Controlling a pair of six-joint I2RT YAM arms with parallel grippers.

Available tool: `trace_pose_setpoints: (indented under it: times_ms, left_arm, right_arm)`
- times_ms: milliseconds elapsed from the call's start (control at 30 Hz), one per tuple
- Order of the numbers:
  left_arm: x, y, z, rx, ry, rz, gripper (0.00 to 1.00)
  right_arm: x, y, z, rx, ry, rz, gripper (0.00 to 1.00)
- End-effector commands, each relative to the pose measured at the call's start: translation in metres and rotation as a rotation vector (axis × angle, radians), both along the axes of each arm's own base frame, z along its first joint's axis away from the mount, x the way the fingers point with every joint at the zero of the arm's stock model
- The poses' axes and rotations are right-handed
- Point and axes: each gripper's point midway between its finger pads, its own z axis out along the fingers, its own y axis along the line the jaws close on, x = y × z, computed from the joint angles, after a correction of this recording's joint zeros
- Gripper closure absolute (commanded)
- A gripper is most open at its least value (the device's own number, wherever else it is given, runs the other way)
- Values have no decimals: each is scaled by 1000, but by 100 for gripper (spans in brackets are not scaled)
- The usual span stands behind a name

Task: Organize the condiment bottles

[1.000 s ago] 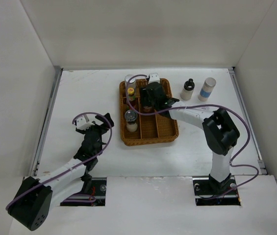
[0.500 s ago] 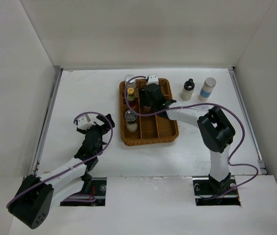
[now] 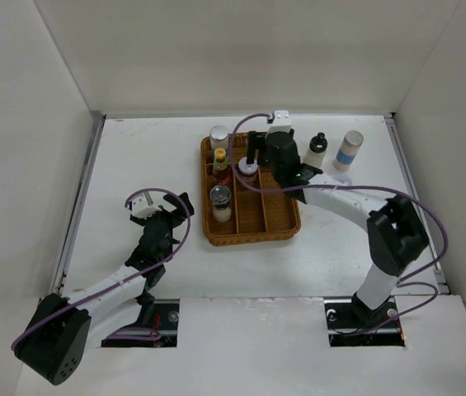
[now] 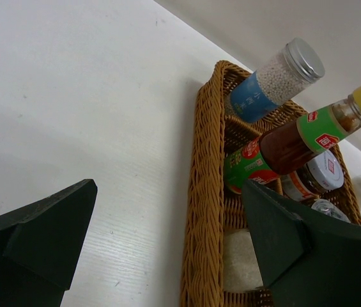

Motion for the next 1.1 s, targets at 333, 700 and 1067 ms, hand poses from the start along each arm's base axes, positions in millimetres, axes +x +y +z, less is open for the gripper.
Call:
trace_pose_setpoints:
  times_ms: [333, 700, 1067]
  left_arm:
    - [7, -9, 20, -43, -51, -26, 0]
    - [9, -9, 16, -36, -36, -25, 0]
    - [10, -8, 14, -34, -31, -22, 0]
  right_arm:
    - [58, -200, 0, -37, 22, -480, 3]
    - [95, -215, -36, 16, 104, -475, 5]
    - [100, -209, -53, 13, 145, -442, 34]
